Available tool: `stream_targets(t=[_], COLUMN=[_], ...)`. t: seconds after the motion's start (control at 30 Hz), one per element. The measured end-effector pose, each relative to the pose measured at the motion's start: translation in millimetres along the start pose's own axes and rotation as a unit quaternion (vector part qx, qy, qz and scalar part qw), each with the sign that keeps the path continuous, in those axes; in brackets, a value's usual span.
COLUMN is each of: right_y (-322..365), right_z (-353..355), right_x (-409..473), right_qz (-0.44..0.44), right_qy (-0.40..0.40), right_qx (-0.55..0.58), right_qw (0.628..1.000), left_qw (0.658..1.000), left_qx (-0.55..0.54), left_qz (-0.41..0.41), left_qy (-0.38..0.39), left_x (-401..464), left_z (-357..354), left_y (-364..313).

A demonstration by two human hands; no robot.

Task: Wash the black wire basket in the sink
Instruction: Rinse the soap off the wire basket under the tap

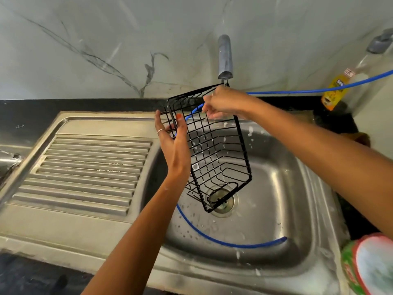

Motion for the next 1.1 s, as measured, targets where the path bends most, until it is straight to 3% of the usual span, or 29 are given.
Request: stream_targets(t=[0.23, 0.5, 0.7, 0.87, 1.1], right_y=[3, 6, 1, -5, -17], right_z=[-5, 1, 4, 3, 0], right_x=[-13, -27, -32, -27, -20], right_qz=[-0.005, -0.048, -0.094, -0.088, -0.073], right_qy=[0.059, 0.095, 0.119, 0.120, 0.110], right_qx=[-0.039, -0.101, -0.136, -0.125, -0.117], right_qw=[0.998, 0.989, 0.979, 0.981, 0.984], left_qw=[0.989, 0.954, 0.946, 0.954, 0.949], left_qx=[-0.097, -0.170, -0.201, -0.165, -0.194], left_qz=[0.109, 0.232, 0.243, 0.236, 0.232], left_qy=[0.015, 0.081, 0.073, 0.085, 0.090], left_x=[7, 1, 6, 16, 23], left_z=[4, -27, -35, -36, -48], left_y=[33, 49, 53, 45, 48])
Point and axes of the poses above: each hand's wrist, its own x-axis towards the middle knuckle, its own z-axis out of the back of the hand, y = z × x, the point moved 8 cm from there along x, towards the middle knuckle, and after that the axes turned 2 degrees about y, right-handed, at the moved point
